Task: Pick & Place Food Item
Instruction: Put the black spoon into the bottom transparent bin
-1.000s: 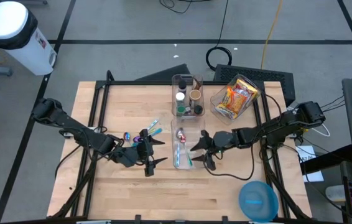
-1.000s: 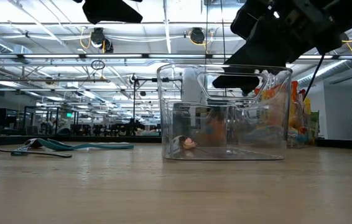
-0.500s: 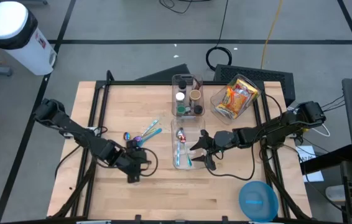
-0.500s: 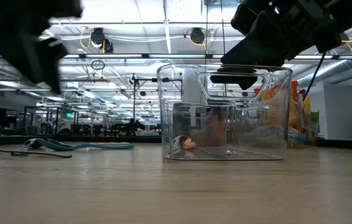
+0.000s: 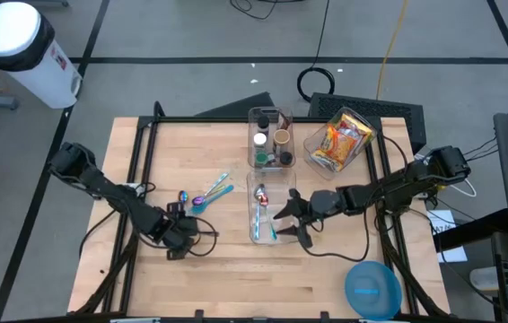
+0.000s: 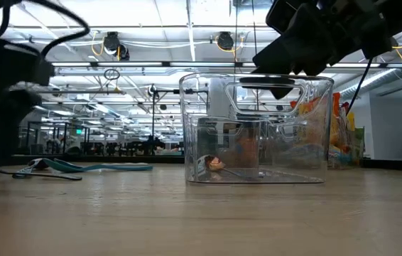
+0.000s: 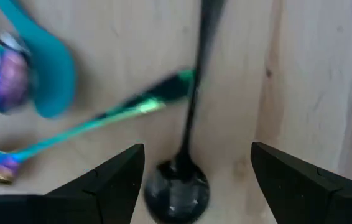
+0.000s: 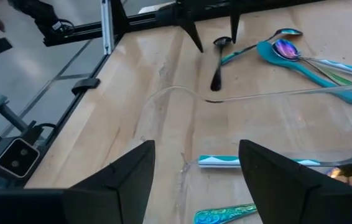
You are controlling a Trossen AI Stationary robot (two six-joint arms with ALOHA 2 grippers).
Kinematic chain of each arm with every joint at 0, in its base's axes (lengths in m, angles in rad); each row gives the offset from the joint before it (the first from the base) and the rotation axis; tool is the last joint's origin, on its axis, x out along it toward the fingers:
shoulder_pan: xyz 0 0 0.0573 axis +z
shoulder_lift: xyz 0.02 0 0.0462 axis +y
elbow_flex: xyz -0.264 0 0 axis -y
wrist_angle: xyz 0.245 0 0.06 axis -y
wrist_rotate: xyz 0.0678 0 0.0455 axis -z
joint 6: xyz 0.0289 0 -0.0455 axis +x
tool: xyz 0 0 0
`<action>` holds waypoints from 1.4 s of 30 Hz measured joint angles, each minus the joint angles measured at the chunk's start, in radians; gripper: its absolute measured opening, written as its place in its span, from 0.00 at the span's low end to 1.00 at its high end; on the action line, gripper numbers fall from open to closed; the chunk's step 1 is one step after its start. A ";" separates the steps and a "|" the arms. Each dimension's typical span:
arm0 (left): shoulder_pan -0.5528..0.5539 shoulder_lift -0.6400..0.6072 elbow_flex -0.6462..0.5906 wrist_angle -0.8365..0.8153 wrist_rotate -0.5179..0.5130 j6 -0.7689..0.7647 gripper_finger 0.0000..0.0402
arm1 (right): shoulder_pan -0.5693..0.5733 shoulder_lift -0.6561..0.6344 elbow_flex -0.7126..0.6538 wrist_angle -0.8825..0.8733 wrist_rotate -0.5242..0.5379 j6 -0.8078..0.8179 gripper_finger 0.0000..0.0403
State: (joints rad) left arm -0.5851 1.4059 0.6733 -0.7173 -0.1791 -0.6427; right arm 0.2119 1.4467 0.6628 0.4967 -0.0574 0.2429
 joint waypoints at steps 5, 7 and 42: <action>0.000 -0.004 -0.060 0.092 0.064 -0.037 0.74 | 0.006 0.000 0.000 0.001 0.000 0.000 0.55; 0.000 -0.005 -0.072 0.110 0.071 -0.037 0.73 | 0.006 0.000 0.000 0.001 0.000 0.000 0.55; -0.039 -0.005 0.234 0.184 -0.474 0.193 0.02 | 0.006 0.000 0.000 0.104 0.097 -0.078 0.52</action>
State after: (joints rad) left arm -0.6237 1.4005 0.9071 -0.5331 -0.6528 -0.4501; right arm 0.2180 1.4467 0.6628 0.6008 0.0394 0.1645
